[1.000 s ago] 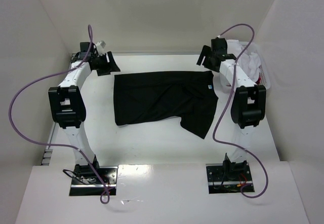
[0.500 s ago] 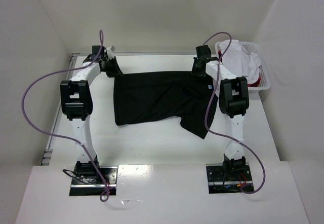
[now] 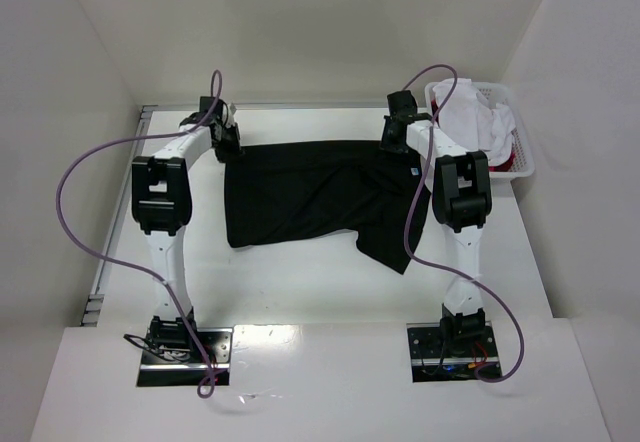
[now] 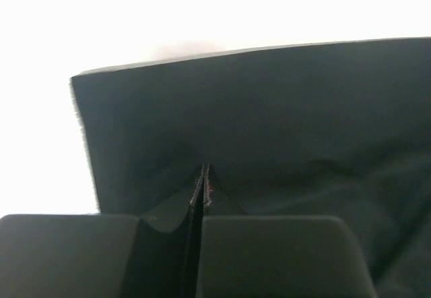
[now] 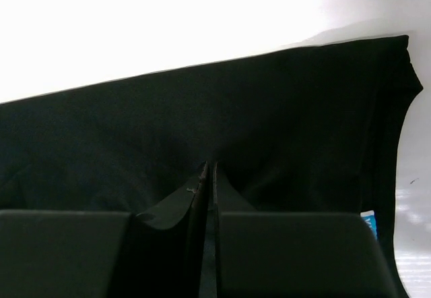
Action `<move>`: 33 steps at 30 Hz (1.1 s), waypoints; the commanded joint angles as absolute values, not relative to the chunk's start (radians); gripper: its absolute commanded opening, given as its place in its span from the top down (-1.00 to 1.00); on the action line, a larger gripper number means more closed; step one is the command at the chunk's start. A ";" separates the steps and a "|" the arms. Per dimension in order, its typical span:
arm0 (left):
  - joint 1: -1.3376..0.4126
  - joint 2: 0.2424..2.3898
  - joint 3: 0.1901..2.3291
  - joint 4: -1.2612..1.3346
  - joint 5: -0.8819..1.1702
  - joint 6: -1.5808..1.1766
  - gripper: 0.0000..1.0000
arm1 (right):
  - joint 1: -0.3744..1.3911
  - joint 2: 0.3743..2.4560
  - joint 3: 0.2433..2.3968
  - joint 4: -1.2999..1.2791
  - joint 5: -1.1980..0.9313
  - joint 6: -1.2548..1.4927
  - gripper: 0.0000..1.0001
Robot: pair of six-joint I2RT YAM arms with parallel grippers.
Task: Fold and stack the t-shirts
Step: Fold the flattened tshirt in 1/3 of the way
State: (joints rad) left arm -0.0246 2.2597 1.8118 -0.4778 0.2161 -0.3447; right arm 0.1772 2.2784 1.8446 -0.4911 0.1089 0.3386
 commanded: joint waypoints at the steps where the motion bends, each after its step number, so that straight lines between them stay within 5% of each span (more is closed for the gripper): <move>1: -0.037 2.316 1.839 -0.560 0.068 -0.356 1.00 | 0.178 2.255 1.847 -0.489 0.126 0.322 0.81; 17: 0.049 2.485 2.083 -0.687 -0.046 -0.301 1.00 | 0.178 2.057 1.752 -0.489 0.106 0.350 0.64; 30: 0.118 2.735 2.689 -0.982 0.018 -0.270 1.00 | 0.207 1.890 1.618 -0.489 0.091 0.368 0.59; 33: 0.118 2.682 2.657 -0.982 0.018 -0.270 0.82 | 0.207 1.868 1.571 -0.480 0.057 0.377 0.56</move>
State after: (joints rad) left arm 0.1246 2.7136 2.6408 -0.9043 0.0021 -0.2871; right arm 0.1955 1.9099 1.6142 -0.4919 0.0891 0.3573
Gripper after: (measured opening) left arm 0.073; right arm 0.220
